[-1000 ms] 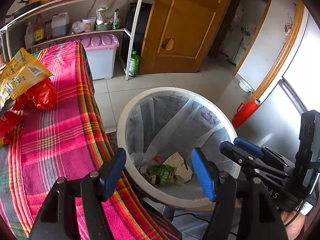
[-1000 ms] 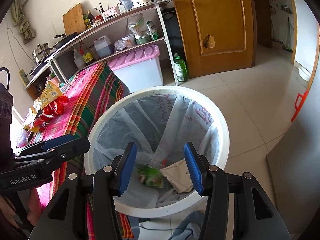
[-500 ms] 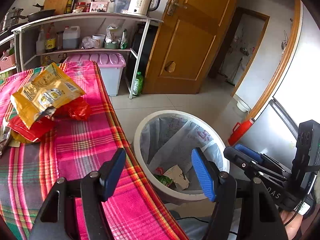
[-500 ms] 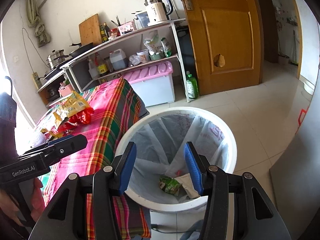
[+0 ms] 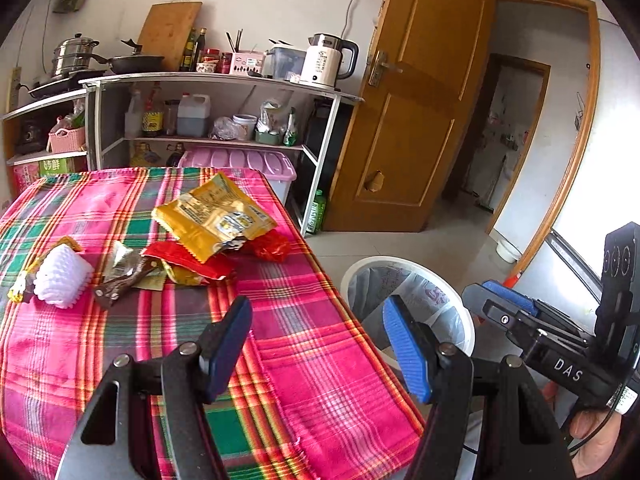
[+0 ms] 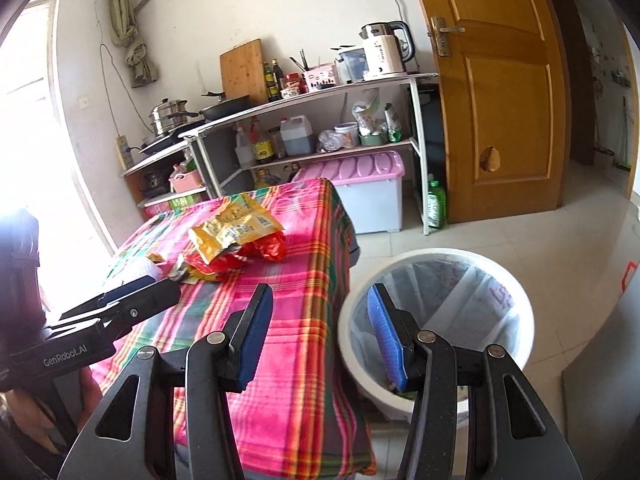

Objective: Collect trash
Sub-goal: 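Move both tools back over the table toward the white foam net, then grasp the white foam net with the left tool while the right tool grasps the red wrapper, then carry the foam net and yellow chip bag over the bin and open both tools, then move both tools back over the table toward the gold candy bar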

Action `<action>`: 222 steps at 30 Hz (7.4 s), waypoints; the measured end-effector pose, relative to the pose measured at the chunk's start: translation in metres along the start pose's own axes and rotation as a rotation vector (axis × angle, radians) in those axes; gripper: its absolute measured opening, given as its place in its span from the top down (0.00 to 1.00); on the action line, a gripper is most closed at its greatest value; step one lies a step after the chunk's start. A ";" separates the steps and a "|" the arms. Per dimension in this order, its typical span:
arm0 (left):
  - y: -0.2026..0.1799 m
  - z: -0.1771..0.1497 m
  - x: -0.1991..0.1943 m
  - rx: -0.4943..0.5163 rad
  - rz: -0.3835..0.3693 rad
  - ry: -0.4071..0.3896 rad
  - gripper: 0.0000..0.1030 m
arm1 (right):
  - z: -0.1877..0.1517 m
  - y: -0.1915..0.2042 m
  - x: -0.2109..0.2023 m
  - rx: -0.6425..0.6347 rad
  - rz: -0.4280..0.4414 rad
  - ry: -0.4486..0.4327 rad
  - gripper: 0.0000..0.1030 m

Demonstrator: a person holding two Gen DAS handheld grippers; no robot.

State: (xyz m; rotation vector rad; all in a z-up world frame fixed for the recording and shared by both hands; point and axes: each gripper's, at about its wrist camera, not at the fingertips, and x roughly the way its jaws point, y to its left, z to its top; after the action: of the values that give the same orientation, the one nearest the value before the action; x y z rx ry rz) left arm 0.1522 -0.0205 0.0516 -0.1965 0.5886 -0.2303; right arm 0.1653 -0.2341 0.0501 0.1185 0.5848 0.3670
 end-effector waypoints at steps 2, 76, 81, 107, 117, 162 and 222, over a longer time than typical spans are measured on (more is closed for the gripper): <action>0.011 -0.003 -0.011 -0.004 0.031 -0.013 0.32 | 0.001 0.011 0.003 -0.006 0.018 0.011 0.51; 0.211 0.011 0.037 -0.170 0.318 0.101 0.75 | 0.048 0.061 0.232 0.315 0.229 0.375 0.91; 0.208 0.011 0.035 -0.155 0.324 0.090 0.79 | 0.052 0.067 0.223 0.269 0.224 0.335 0.99; 0.213 0.007 0.019 -0.191 0.294 0.051 0.81 | 0.055 0.096 0.252 0.387 0.375 0.401 0.63; 0.216 0.005 0.020 -0.201 0.265 0.053 0.81 | 0.056 0.118 0.262 0.308 0.323 0.407 0.95; -0.044 0.030 0.122 0.090 -0.110 0.127 0.81 | 0.001 -0.114 0.061 0.455 -0.007 0.083 0.99; 0.088 0.007 -0.002 -0.072 0.072 -0.036 0.41 | 0.010 0.025 0.060 0.005 0.111 0.077 0.67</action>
State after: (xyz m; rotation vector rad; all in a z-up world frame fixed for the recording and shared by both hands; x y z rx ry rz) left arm 0.1685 0.0644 0.0363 -0.2479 0.5680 -0.1358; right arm 0.2093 -0.1884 0.0332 0.1422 0.6566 0.4795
